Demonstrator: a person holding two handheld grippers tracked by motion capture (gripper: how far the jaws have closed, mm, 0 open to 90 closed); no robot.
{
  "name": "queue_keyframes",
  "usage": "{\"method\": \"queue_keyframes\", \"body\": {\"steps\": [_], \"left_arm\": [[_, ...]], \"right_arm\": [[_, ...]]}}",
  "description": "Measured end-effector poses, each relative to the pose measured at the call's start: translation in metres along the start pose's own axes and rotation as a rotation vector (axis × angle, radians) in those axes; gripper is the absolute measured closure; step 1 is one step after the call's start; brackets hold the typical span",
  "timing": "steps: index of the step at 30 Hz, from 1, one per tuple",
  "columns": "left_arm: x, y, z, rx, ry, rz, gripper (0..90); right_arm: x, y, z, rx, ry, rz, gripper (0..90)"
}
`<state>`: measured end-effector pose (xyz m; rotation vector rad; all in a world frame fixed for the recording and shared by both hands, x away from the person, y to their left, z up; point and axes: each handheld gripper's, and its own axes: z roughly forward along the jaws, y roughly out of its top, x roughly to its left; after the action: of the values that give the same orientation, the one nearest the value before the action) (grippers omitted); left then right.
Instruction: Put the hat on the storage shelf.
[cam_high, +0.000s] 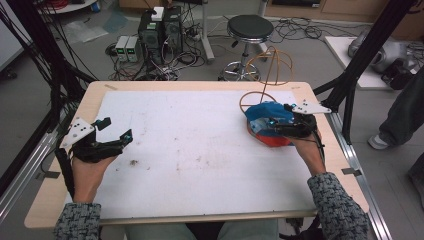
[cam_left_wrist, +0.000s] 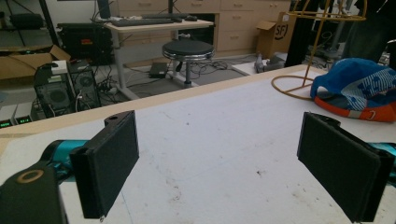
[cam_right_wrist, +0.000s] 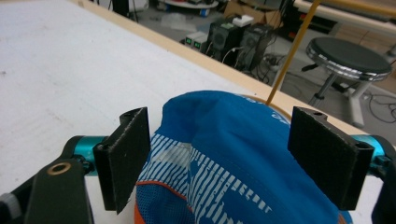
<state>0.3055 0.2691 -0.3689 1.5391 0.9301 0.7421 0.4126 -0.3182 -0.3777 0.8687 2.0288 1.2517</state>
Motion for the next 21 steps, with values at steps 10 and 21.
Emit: {"method": "queue_keyframes", "body": {"steps": [10, 21], "left_arm": [[0.0, 0.0, 0.0, -0.002, -0.003, 0.0, 12.9], [0.002, 0.001, -0.001, -0.004, 0.001, 0.0, 13.0]], "right_arm": [[-0.003, 0.0, 0.017, 0.062, -0.031, -0.047, 26.2], [-0.007, -0.005, 0.023, 0.119, -0.046, -0.077, 40.3]]}}
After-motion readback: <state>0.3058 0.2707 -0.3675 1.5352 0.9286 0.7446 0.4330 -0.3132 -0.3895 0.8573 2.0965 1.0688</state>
